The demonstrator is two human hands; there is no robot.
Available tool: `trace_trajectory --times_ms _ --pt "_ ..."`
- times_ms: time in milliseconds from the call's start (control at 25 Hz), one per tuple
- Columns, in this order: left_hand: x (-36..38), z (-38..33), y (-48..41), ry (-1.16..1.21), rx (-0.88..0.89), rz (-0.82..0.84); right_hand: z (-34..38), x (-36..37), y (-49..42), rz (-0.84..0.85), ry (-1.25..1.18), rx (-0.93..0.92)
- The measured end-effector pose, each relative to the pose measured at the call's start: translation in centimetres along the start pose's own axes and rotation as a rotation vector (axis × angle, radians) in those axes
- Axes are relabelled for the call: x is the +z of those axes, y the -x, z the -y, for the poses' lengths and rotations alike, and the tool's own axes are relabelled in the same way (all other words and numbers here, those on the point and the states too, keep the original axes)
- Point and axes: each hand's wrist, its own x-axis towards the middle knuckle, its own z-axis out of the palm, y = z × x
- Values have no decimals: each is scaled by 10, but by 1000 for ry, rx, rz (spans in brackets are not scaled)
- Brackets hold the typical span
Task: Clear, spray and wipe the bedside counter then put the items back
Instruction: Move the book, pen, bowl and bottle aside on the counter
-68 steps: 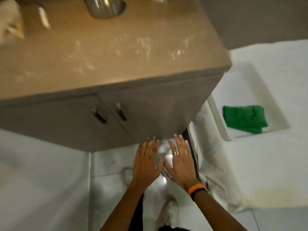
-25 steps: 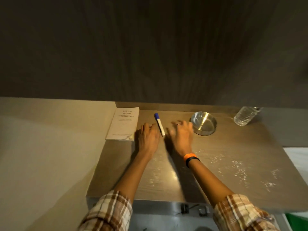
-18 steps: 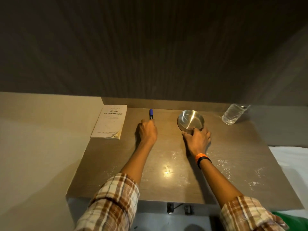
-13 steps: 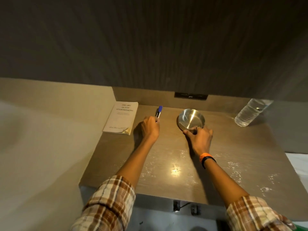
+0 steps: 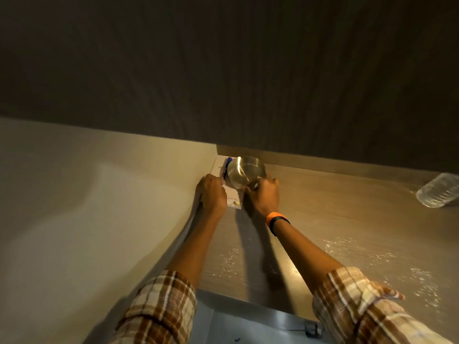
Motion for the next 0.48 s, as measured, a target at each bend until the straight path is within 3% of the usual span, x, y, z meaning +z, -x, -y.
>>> trace_trajectory --times_ms 240,400,480 --pt "5 14 2 233 22 18 28 13 -14 -57 -151 79" --pt "8 12 22 157 106 -63 28 9 -8 -10 -275 18" --pt "16 9 40 49 257 -135 10 -2 2 35 -218 -32"
